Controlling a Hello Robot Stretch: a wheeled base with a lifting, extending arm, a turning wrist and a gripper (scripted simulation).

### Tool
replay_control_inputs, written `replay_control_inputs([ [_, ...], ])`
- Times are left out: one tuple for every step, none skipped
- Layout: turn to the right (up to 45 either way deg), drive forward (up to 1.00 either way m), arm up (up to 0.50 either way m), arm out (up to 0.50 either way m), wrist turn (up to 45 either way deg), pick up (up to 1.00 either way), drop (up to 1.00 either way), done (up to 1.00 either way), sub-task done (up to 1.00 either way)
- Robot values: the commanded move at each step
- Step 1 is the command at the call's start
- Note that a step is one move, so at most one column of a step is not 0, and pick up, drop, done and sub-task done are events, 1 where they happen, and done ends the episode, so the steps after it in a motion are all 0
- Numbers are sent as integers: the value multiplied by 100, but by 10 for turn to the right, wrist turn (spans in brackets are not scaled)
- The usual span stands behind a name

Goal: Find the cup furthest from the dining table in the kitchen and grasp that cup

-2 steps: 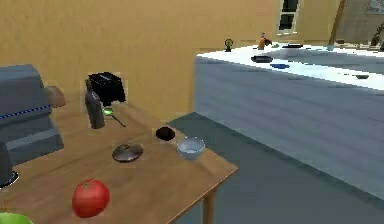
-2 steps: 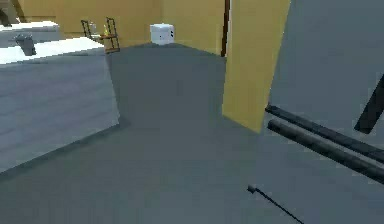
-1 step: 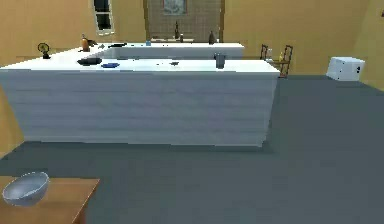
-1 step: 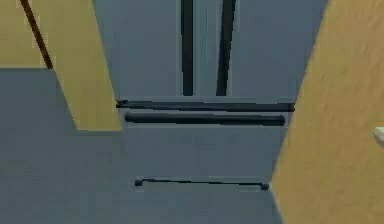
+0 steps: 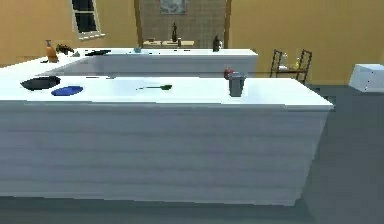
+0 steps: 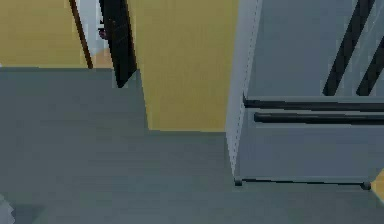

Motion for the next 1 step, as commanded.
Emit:
replay_control_inputs([
  [60,0,0,0,0,0,0,0,0],
])
